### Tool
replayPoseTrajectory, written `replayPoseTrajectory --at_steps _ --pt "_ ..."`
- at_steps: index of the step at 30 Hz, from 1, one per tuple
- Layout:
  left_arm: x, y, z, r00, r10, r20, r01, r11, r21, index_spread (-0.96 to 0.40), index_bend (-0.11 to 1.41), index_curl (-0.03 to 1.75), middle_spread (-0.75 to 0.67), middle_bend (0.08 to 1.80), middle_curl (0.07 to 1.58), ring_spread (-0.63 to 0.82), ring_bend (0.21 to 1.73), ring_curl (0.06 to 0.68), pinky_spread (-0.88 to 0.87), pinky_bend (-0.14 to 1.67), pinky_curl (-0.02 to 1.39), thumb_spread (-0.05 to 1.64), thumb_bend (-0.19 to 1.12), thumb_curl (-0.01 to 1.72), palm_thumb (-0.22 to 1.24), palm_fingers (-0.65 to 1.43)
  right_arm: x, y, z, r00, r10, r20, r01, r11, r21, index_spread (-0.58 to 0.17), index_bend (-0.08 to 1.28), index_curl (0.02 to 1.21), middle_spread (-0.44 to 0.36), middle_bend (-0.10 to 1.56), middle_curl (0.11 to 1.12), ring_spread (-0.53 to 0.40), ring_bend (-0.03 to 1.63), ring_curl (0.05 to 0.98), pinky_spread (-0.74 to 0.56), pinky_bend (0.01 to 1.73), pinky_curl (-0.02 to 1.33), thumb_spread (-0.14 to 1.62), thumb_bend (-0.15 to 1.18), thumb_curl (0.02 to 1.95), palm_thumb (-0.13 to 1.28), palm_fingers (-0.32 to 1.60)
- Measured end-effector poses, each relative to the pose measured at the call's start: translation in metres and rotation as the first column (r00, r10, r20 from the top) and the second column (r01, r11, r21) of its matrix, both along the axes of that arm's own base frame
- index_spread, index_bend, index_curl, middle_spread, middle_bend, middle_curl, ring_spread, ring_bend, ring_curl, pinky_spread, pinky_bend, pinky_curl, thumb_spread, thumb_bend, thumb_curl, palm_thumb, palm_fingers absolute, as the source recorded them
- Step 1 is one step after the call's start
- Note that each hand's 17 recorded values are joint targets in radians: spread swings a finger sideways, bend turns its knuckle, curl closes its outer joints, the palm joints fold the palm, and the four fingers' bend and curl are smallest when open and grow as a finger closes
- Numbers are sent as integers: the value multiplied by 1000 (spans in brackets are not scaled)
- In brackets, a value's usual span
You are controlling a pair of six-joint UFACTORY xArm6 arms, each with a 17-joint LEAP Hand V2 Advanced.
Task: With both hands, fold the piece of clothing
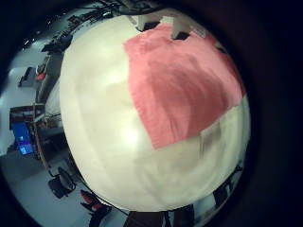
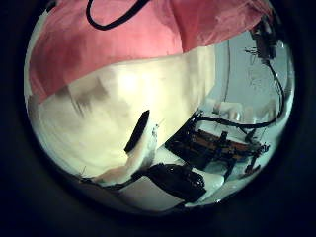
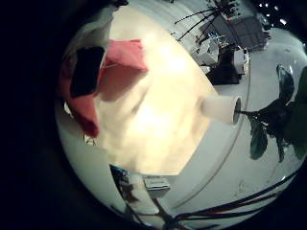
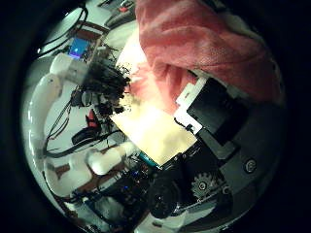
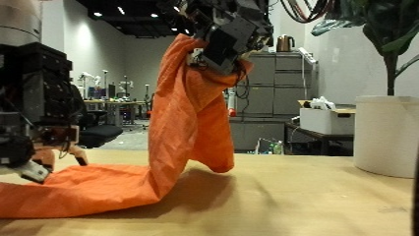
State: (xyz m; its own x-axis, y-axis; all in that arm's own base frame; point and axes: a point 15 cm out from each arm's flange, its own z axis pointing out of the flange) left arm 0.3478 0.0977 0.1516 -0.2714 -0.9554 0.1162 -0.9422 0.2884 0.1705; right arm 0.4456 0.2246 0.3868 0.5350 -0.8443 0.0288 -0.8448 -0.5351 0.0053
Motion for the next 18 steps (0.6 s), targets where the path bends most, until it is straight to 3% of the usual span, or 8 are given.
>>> replayPoseTrajectory --at_steps 10,18 --pt "-1 -33 -22 997 -53 -55 54 998 26 11 167 335 91 196 330 419 355 241 505 191 291 1264 -13 257 376 35 -7 -33 13 999 -48 -6 48 999 0 -263 1075 930 -126 1394 742 -206 1405 723 -222 1125 1148 987 -11 732 1125 1119" --pt "9 -81 -33 989 -125 -74 127 991 30 12 170 332 92 193 333 418 359 240 505 191 293 1272 -13 257 379 33 -9 -66 18 996 -94 -5 94 996 1 -261 1074 932 -125 1393 744 -206 1406 723 -224 1123 1153 989 -12 734 1122 1119"
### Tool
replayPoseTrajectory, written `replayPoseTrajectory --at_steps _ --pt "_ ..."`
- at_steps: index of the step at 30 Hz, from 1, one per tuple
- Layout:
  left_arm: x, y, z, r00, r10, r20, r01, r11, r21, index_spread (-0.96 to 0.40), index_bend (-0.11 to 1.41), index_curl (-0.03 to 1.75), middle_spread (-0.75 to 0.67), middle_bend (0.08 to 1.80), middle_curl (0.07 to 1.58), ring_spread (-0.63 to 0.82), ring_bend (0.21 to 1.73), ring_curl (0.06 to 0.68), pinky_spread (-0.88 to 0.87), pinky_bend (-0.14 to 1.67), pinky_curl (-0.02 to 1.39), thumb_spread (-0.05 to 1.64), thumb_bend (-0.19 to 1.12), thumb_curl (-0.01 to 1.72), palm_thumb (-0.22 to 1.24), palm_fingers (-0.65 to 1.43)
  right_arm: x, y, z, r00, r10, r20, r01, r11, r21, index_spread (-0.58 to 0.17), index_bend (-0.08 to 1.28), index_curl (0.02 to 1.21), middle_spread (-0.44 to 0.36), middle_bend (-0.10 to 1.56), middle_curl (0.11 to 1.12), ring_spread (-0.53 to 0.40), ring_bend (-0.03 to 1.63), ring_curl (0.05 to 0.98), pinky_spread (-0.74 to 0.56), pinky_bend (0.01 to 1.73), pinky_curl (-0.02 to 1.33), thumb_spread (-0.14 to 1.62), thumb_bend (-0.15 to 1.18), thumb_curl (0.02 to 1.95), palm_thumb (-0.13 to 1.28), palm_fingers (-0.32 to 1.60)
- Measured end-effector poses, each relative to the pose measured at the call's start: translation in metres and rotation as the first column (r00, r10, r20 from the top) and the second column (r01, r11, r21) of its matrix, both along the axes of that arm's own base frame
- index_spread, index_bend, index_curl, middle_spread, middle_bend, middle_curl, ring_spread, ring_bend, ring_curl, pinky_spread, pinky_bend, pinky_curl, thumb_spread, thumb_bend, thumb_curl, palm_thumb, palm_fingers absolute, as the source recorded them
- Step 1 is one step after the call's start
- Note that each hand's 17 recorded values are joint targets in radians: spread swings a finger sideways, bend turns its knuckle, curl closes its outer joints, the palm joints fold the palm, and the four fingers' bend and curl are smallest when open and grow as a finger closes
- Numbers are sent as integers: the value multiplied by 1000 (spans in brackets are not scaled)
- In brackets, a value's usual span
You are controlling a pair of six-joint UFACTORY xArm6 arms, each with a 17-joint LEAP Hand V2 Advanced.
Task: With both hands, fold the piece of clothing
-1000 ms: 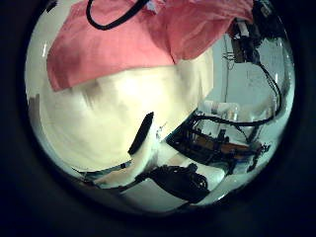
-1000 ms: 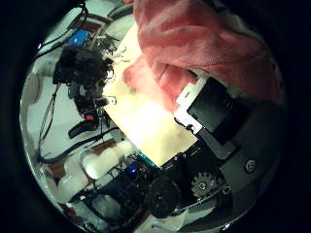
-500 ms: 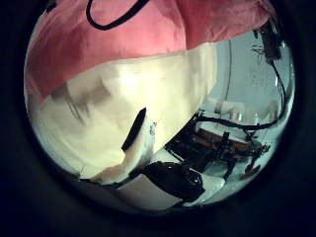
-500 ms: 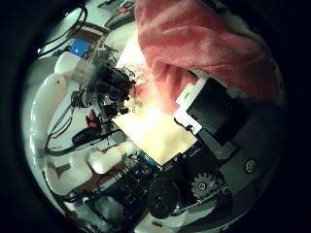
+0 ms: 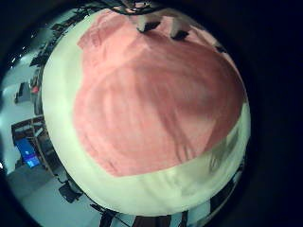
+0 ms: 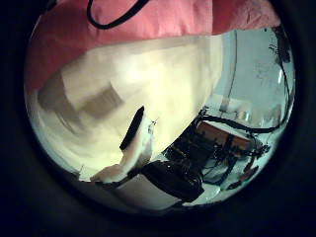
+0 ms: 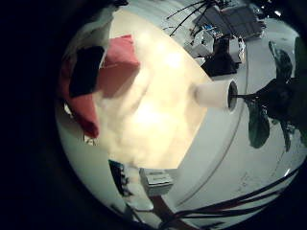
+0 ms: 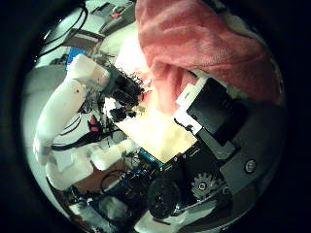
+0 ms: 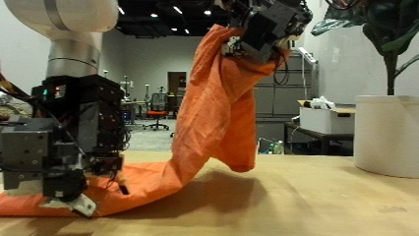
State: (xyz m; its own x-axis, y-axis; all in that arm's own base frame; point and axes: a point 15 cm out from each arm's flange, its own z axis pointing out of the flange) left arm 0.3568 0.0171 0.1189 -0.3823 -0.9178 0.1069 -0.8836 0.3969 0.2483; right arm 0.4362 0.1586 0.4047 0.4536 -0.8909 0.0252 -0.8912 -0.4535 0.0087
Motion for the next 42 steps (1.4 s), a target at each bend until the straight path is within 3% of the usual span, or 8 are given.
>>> replayPoseTrajectory --at_steps 9,18,25,35,42 --pt "9 -61 9 997 -76 9 76 997 -24 12 170 330 92 195 335 418 359 239 505 190 295 1273 -13 257 379 33 -11 -41 11 999 -46 17 46 999 6 -260 1073 934 -125 1392 746 -206 1406 722 -226 1121 1156 993 -11 737 1121 1119" --pt "11 -56 49 996 -49 69 52 997 -52 12 170 330 92 194 336 418 360 238 505 190 295 1273 -13 257 379 33 -10 -46 11 999 -46 16 46 999 9 -260 1072 935 -125 1390 747 -206 1406 722 -227 1120 1159 994 -11 739 1120 1119" --pt "3 -25 87 993 7 122 4 996 -92 10 171 330 92 192 336 417 365 240 505 191 295 1266 -15 259 370 33 -11 -5 -3 1000 16 -14 -15 999 29 -260 1071 936 -125 1386 746 -206 1406 722 -228 1119 1161 995 -11 741 1120 1119" --pt "-14 57 93 978 150 143 -135 985 -106 12 171 330 107 194 337 416 363 238 508 190 292 1262 -14 263 365 40 -7 94 -25 981 189 -34 -188 982 22 -260 1070 937 -127 1385 745 -206 1406 722 -229 1117 1162 995 -11 742 1120 1120" --pt "-23 91 102 960 220 175 -199 971 -129 12 173 332 118 204 340 420 361 236 508 184 286 1249 -15 267 365 51 6 156 -57 962 270 24 -271 962 42 -261 1066 939 -129 1385 744 -206 1403 722 -229 1119 1161 1005 -17 738 1098 1120"
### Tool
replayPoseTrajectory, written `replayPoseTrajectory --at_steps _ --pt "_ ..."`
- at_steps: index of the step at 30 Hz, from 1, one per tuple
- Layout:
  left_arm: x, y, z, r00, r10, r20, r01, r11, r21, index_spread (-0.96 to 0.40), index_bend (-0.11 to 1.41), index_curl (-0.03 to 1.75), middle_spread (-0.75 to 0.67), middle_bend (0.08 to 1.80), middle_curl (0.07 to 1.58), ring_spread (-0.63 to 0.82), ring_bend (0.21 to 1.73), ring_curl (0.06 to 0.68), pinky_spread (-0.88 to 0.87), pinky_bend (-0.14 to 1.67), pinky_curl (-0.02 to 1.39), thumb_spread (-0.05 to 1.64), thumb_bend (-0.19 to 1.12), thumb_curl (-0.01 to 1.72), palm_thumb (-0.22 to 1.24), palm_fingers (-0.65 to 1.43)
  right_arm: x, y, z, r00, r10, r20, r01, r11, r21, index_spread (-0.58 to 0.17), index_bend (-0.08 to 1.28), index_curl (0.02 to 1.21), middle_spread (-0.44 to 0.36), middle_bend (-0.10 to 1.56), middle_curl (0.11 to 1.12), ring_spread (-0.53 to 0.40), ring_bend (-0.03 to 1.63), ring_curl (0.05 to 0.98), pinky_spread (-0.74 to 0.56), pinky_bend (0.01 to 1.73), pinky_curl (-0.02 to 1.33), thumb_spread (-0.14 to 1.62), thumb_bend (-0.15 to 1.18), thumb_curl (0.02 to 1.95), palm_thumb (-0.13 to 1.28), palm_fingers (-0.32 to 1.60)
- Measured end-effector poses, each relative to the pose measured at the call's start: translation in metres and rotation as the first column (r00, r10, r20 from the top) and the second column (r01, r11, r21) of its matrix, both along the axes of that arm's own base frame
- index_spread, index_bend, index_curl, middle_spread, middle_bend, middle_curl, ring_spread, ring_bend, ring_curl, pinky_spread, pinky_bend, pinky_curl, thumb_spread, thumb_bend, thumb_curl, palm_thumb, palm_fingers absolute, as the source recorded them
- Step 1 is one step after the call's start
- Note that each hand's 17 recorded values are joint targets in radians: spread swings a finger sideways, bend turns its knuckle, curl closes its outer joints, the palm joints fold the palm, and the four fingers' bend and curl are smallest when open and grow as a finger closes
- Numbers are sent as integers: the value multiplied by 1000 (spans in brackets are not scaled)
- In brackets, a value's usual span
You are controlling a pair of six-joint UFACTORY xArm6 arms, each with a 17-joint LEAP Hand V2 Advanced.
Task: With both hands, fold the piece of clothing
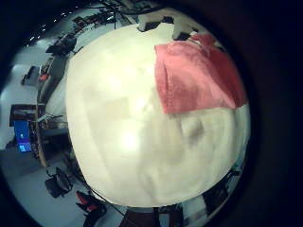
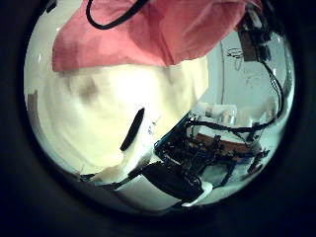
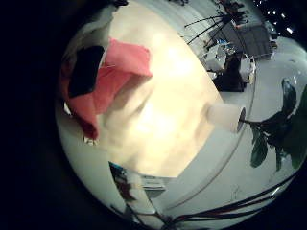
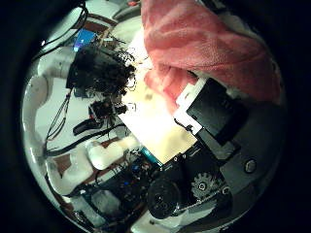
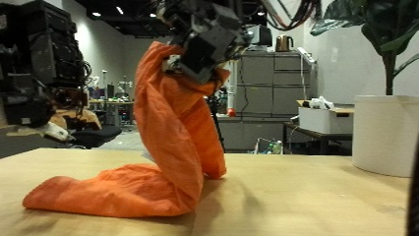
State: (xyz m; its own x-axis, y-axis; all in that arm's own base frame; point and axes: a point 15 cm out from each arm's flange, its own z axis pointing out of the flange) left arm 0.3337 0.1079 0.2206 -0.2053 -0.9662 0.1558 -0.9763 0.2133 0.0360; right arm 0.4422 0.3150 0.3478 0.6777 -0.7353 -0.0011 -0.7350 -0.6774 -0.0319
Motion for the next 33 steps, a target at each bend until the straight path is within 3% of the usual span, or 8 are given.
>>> replayPoseTrajectory --at_steps 5,9,13,14,17,19,25,33 --pt "-6 15 4 1000 19 10 -19 1000 -7 12 174 336 116 205 344 418 352 234 507 184 282 1241 -14 271 378 59 10 33 -37 999 38 10 -38 999 7 -267 1030 936 -128 1346 729 -201 1390 700 -243 1081 1115 1022 -37 694 1008 1119" --pt "-13 25 7 999 47 17 -46 999 -10 12 172 336 110 208 348 416 351 233 506 184 278 1238 -15 273 379 62 6 41 -66 998 54 -30 -54 998 -19 -292 854 886 -144 1215 667 -225 1315 631 -334 969 990 1044 -35 619 929 1027" --pt "-15 29 8 999 41 18 -40 999 -10 12 177 338 106 206 349 409 347 232 506 182 274 1238 -13 274 383 66 -1 43 -80 996 67 -64 -70 997 -45 -309 499 801 -151 960 595 -269 1220 589 -417 1039 929 1056 -28 567 895 473" --pt "-16 32 10 999 47 23 -47 999 -10 12 177 339 105 205 350 409 347 231 506 182 273 1236 -12 277 388 67 1 40 -80 996 67 -64 -70 997 -44 -318 452 784 -149 893 580 -261 1186 589 -381 1022 944 1055 -32 556 880 267" --pt "-14 27 12 999 41 26 -41 999 -12 12 180 341 104 201 351 406 347 231 505 180 270 1239 -13 279 397 70 5 34 -71 997 56 -51 -58 998 -35 -369 354 662 -115 743 507 -190 1042 511 -209 909 905 1057 -32 524 849 25" --pt "-13 24 12 999 34 24 -33 999 -8 12 179 342 103 199 351 405 346 232 505 181 269 1238 -12 282 402 71 8 30 -63 998 50 -40 -51 998 -27 -408 273 573 -63 591 440 -51 876 432 -30 850 851 1051 -36 506 820 -166" --pt "-11 17 14 999 22 29 -21 1000 -9 12 176 344 96 199 352 404 344 232 505 181 264 1235 -14 285 410 73 24 4 -31 1000 8 -1 -8 1000 14 -464 159 445 16 340 343 162 622 309 313 681 695 1028 -26 477 779 -122" --pt "-7 -10 34 998 -30 53 31 999 -20 12 175 344 94 200 354 403 340 232 504 183 261 1237 -15 286 417 75 37 -76 26 991 -131 15 130 990 49 -442 173 369 28 281 327 213 490 254 456 519 544 1011 0 521 926 -4"
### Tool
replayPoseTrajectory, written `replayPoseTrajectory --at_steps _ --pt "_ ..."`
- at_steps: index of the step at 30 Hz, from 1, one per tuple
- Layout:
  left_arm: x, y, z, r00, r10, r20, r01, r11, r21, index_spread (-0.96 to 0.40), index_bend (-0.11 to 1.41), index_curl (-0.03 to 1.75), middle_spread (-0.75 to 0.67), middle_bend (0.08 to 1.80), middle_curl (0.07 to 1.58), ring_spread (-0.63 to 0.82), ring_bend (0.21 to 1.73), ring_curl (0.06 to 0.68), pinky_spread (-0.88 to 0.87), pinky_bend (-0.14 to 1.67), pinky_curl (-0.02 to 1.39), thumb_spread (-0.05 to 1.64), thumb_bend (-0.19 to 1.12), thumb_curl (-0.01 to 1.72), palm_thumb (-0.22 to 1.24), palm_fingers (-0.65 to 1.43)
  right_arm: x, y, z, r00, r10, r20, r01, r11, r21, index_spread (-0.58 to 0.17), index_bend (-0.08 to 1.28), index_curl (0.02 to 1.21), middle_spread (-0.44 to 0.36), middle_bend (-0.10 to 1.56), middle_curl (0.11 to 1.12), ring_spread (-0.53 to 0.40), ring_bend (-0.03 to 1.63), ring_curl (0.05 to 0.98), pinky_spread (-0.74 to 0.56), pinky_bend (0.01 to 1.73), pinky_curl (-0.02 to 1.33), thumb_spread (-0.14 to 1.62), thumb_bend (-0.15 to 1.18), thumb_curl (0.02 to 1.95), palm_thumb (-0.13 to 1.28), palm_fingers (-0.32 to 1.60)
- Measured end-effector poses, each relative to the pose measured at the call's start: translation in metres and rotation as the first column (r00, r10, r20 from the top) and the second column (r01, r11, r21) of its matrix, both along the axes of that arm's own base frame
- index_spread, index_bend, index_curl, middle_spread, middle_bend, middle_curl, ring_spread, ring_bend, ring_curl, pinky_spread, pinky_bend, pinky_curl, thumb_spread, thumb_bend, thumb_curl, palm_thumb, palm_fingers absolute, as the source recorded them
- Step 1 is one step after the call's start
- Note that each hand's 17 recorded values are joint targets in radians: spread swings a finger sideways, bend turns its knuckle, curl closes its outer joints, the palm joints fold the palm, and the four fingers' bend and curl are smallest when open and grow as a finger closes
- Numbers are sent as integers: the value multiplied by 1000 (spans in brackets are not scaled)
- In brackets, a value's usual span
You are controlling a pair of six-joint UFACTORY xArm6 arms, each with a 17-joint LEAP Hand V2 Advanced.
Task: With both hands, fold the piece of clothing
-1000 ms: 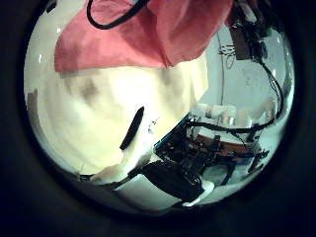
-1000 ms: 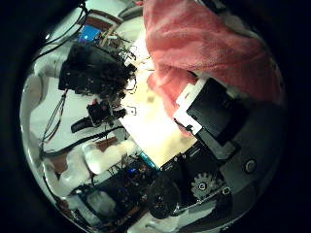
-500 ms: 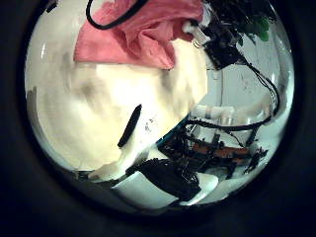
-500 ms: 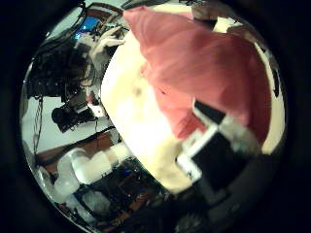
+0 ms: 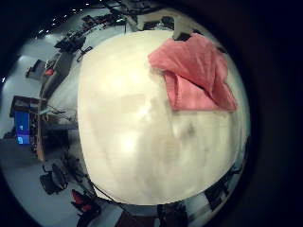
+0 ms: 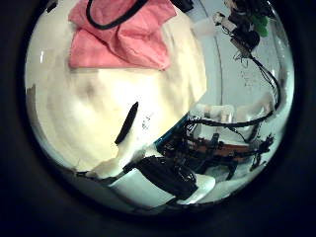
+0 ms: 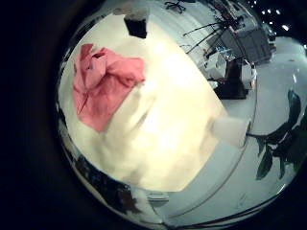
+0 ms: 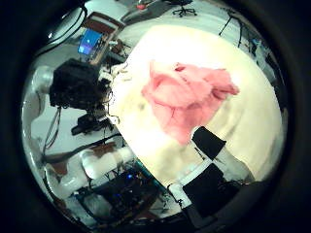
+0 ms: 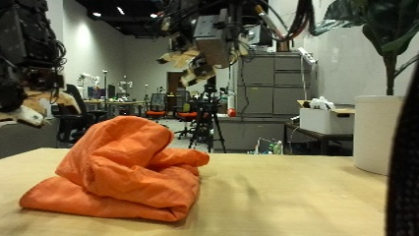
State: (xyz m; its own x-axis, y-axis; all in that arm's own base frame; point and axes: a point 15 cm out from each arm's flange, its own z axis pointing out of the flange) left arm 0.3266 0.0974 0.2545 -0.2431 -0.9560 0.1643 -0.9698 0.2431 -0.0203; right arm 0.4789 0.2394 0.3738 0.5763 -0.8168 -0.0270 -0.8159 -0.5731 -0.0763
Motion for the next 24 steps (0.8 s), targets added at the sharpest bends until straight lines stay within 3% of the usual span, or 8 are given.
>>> replayPoseTrajectory --at_steps 8,13,17,24 --pt "17 -67 16 992 -122 28 123 992 -5 3 176 345 93 193 349 389 350 237 503 188 265 1238 -15 291 426 86 -11 -71 21 993 -106 -51 105 994 -26 -431 187 356 14 252 325 204 398 226 462 405 448 994 -12 576 1003 65" --pt "38 -109 3 979 -201 28 200 980 14 0 174 344 92 180 338 386 362 241 498 193 273 1239 -15 292 427 68 -21 -87 19 988 -118 -96 114 992 -46 -426 185 350 12 228 323 202 333 215 444 358 412 999 -16 593 997 66" --pt "55 -112 -17 978 -208 19 207 977 42 -1 174 344 92 183 332 391 363 242 493 196 279 1239 -15 293 427 51 -25 -93 16 987 -118 -109 113 992 -51 -420 178 342 17 214 323 200 299 210 433 336 391 1007 -18 600 986 68" --pt "73 -98 -73 980 -191 -51 195 975 108 15 181 346 151 169 307 443 369 242 506 205 295 1255 -29 273 353 -7 -34 -101 10 986 -114 -121 108 993 -54 -409 171 326 29 196 324 201 248 209 424 310 365 1018 -16 614 975 90"
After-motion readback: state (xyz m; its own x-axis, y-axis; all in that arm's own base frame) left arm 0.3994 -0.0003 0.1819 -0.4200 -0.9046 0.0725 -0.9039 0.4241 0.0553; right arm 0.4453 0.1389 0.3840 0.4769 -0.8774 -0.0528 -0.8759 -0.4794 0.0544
